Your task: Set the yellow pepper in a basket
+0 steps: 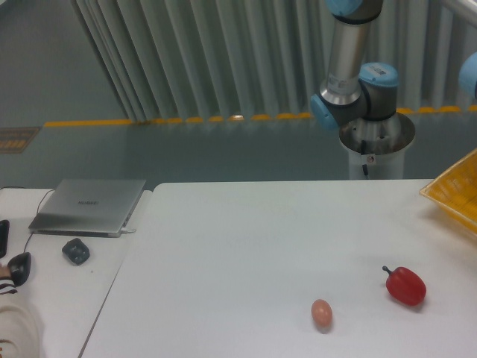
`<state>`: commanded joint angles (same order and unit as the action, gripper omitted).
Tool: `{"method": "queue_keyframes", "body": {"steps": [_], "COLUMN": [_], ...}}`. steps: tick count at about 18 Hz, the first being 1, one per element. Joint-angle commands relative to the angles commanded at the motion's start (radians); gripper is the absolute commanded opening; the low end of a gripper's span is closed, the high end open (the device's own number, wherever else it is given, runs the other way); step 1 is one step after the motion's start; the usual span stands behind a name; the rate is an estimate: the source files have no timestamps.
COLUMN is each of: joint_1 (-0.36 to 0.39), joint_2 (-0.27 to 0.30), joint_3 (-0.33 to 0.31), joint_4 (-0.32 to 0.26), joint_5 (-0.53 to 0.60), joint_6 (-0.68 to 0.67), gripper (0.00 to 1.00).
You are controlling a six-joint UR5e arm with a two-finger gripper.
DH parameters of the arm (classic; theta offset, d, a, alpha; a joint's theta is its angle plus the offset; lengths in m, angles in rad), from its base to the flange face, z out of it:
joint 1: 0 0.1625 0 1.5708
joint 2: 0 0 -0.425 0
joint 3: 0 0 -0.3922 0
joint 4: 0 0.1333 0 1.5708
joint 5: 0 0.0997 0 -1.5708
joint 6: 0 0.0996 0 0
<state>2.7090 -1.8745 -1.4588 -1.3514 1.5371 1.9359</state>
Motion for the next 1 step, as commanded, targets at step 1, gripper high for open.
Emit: {"method": "queue_keyframes", "body": {"steps": [1], "joint_1": [0.0], "joint_2": [0.0], "joint_3": [0.0], "joint_4": [0.0], "joint_5": [0.0], "joint_6": [0.0], "gripper": [1.0]}}
